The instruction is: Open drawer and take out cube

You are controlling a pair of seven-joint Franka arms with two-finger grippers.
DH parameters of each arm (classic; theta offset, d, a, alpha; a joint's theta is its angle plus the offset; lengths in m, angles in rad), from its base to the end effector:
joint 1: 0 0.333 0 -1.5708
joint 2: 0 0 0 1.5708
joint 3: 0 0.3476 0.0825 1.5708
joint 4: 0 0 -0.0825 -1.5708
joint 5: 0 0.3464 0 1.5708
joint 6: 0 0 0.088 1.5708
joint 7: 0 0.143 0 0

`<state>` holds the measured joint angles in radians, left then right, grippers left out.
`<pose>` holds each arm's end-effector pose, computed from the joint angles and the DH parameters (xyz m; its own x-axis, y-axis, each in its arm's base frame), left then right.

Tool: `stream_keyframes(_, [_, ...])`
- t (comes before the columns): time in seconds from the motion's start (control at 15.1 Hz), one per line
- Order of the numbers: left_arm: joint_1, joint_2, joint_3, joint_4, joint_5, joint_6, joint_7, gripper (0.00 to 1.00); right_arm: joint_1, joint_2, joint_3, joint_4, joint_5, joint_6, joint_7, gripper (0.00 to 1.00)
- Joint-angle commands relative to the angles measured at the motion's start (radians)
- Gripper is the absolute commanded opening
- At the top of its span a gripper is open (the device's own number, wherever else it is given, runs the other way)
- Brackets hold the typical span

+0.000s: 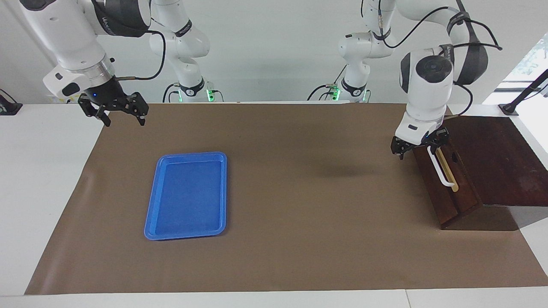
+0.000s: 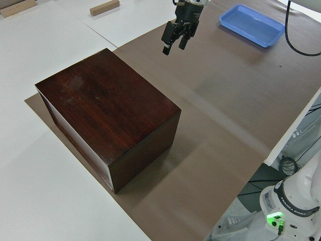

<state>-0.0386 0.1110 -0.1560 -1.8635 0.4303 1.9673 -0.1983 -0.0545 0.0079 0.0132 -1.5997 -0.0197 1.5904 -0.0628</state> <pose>0.5596 -0.0656 0.4737 0.9846 -0.1709 0.0377 -0.1453 -0.9184 -0.3679 0.5194 -0.0243 0.6052 0.9996 0.0219 -0.0184 0.0222 -0.9996 0.0185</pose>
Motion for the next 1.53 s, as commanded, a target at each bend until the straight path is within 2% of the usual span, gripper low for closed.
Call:
stream_keyframes(0.0, [0.029, -0.002, 0.018, -0.074, 0.073, 0.123, 0.011, 1.00, -0.008, -0.016, 0.004, -0.014, 0.003, -0.009, -0.037, 1.00])
stream_keyframes(0.2, [0.077, -0.007, 0.019, -0.109, 0.073, 0.183, 0.023, 1.00, -0.010, -0.014, 0.004, -0.006, 0.004, -0.007, -0.040, 1.00])
stream_keyframes(0.4, [0.088, -0.001, 0.035, -0.121, 0.074, 0.211, 0.025, 1.00, -0.016, -0.016, 0.004, -0.006, 0.017, -0.010, -0.037, 1.00])
stream_keyframes(0.53, [0.095, -0.004, 0.058, -0.166, 0.073, 0.277, 0.030, 1.00, -0.015, -0.016, 0.004, -0.009, 0.015, -0.007, -0.035, 1.00])
stream_keyframes(0.86, [0.092, 0.004, 0.061, -0.207, 0.073, 0.301, 0.020, 1.00, -0.015, -0.014, 0.004, -0.003, 0.015, 0.000, -0.054, 1.00])
stream_keyframes(1.0, [0.069, 0.022, 0.058, -0.207, 0.073, 0.318, -0.001, 1.00, -0.010, -0.017, 0.004, -0.006, 0.021, -0.012, -0.037, 1.00])
stream_keyframes(1.26, [-0.075, 0.041, 0.047, -0.195, 0.067, 0.297, -0.182, 1.00, -0.010, -0.020, 0.002, -0.011, 0.072, -0.018, 0.099, 1.00])
stream_keyframes(1.46, [-0.109, 0.041, 0.009, -0.186, 0.024, 0.268, -0.242, 1.00, 0.008, -0.023, 0.008, -0.006, 0.044, -0.013, 0.075, 1.00])
